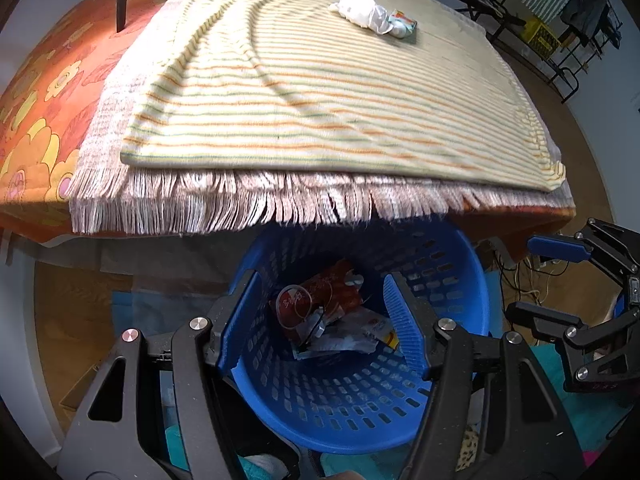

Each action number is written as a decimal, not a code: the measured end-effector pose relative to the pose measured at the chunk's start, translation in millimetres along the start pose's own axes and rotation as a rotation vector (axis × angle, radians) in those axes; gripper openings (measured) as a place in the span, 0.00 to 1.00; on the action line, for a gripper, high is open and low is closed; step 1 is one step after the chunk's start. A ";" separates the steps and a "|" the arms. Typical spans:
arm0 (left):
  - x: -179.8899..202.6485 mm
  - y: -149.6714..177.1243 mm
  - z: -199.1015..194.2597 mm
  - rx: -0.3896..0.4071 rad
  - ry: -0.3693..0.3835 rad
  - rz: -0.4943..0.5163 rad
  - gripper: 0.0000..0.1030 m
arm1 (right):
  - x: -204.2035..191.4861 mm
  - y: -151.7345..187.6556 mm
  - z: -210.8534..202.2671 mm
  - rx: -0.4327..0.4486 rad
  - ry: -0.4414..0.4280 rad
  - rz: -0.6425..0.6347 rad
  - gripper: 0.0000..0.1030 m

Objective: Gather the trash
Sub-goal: 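Move both grippers back over the bed toward the tissue and tube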

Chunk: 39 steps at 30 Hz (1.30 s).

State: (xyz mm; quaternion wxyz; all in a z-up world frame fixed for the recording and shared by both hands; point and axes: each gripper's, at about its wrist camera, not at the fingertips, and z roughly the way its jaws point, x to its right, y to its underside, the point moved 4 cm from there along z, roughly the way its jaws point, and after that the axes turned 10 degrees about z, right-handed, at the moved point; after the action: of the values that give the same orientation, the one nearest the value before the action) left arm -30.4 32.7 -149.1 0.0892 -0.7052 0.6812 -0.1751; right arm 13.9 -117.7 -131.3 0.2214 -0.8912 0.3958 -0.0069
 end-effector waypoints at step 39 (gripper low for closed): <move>15.5 -143.5 -2.2 0.170 0.062 -0.025 0.63 | 116.4 -111.2 -57.3 0.327 0.003 0.341 0.72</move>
State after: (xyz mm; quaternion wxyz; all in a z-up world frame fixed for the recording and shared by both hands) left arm 102.4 25.6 -92.8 0.1255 -0.6977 0.6576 -0.2550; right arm 161.2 -157.0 -54.1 0.3604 -0.7637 0.5345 -0.0346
